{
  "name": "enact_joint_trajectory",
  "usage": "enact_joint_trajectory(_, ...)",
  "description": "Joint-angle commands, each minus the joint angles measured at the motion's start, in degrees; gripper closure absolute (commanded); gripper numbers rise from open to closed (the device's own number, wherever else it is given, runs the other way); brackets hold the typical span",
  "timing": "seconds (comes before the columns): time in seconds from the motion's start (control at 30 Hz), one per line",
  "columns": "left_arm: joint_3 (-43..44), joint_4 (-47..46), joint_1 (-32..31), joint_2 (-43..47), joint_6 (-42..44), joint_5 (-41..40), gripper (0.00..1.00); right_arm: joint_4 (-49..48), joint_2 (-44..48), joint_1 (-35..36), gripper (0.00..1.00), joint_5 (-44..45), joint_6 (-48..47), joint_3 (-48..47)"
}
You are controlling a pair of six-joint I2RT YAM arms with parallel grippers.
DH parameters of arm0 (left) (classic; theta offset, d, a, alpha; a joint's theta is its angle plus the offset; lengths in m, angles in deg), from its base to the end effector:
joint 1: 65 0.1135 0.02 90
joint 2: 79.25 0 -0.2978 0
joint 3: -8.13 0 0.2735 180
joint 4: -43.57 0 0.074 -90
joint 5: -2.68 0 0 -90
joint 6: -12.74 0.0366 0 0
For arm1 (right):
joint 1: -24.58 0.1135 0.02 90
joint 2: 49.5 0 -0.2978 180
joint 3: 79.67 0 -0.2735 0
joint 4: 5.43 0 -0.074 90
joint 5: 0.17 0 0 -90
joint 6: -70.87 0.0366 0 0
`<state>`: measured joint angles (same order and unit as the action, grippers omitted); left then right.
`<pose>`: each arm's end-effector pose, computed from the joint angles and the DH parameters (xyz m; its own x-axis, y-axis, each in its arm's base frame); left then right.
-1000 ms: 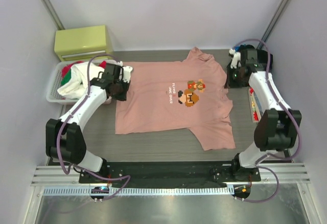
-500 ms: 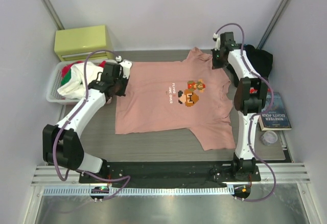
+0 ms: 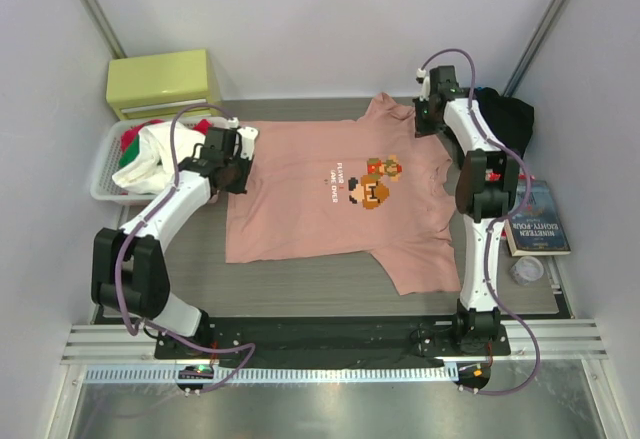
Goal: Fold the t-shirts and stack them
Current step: Flatten out the tshirt
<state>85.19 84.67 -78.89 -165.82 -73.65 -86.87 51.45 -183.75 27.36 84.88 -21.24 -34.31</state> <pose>0.3320 -0.0824 0.2801 -0.7333 0.2462 -0.6337 0.2916 0.9559 0.0339 0.5615 0.0304 0.2366 -0.8287 -0.0770 -0.5544 -0.1265 0.9906 0.0516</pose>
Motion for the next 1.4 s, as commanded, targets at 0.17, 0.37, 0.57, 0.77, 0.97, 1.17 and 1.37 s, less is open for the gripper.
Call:
enact_joint_trajectory(0.17,1.36,0.31,0.88,-3.61,0.16,7.81,1.0,-8.69,-8.56,0.46,0.99,6.69,-1.84,-8.28)
enact_joint_trajectory(0.37,1.19,-0.3,0.97,-3.52,0.43,6.85,1.0,-6.06,-11.2,0.11,0.99,2.93,0.26,-9.43)
enact_joint_trajectory(0.57,1.27,-0.39,1.06,-4.05,0.34,7.64,1.0,-6.85,-7.61,-0.15,0.99,0.65,1.58,-1.35)
enact_joint_trajectory(0.77,1.1,-0.39,1.06,-3.35,0.51,7.9,1.0,-8.96,-1.37,-0.06,0.99,-1.37,2.02,8.4)
enact_joint_trajectory(0.97,0.05,-0.74,1.06,-2.21,0.78,7.9,1.0,-13.0,6.54,0.03,0.99,-3.4,2.02,21.5)
enact_joint_trajectory(1.17,0.75,-0.21,1.06,-2.64,0.69,8.43,1.0,-14.58,8.57,0.03,0.99,-4.1,2.02,26.17)
enact_joint_trajectory(1.37,0.4,-0.21,1.06,-3.08,1.04,7.9,1.0,-16.42,7.34,-0.06,0.99,-3.75,2.02,25.21)
